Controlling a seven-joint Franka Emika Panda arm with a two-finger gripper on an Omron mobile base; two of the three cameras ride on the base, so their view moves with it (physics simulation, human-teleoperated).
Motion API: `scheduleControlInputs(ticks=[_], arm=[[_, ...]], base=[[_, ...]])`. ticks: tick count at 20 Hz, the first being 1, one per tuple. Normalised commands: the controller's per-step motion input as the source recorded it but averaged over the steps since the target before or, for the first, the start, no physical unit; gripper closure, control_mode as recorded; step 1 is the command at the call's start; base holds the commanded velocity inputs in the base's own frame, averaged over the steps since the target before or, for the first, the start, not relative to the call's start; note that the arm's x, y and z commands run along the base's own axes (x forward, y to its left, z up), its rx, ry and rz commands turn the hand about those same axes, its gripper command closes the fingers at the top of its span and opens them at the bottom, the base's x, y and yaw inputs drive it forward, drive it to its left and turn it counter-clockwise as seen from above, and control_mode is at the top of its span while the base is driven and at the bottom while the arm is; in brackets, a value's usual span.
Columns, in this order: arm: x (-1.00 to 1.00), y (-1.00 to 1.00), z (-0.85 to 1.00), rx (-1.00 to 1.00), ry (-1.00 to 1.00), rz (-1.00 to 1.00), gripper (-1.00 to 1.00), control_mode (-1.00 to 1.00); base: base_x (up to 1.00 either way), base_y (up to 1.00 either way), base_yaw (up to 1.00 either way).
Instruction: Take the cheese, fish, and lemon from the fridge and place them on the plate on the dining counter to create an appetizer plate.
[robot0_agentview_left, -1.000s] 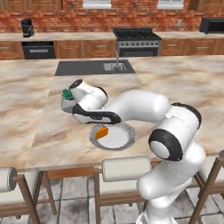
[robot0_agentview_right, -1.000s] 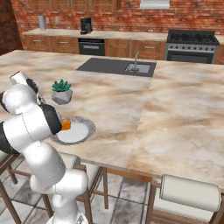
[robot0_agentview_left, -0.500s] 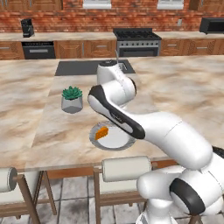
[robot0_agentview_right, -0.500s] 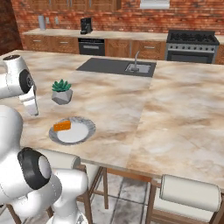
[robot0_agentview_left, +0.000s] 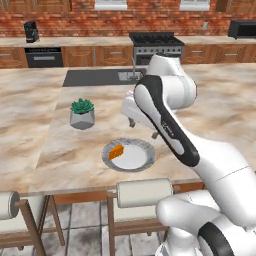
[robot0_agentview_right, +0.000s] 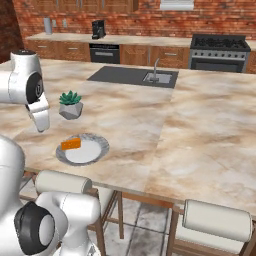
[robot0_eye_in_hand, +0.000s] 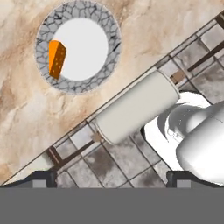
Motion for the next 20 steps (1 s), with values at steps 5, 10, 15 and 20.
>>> scheduleControlInputs(ticks=[5, 10, 15, 20], arm=[[-0.48, -0.21, 0.04, -0.11, 0.05, 0.20, -1.00, -1.00], [-0.52, -0.32, -0.08, -0.07, 0.00, 0.23, -1.00, -1.00], [-0.29, -0.45, -0.31, -0.08, -0.03, 0.18, -1.00, -1.00], [-0.01, -0.05, -0.06, -0.02, 0.00, 0.01, -1.00, 1.00]], base=[[0.00, 0.00, 0.00], [0.00, 0.00, 0.00], [0.00, 0.00, 0.00], [-0.16, 0.00, 0.00]])
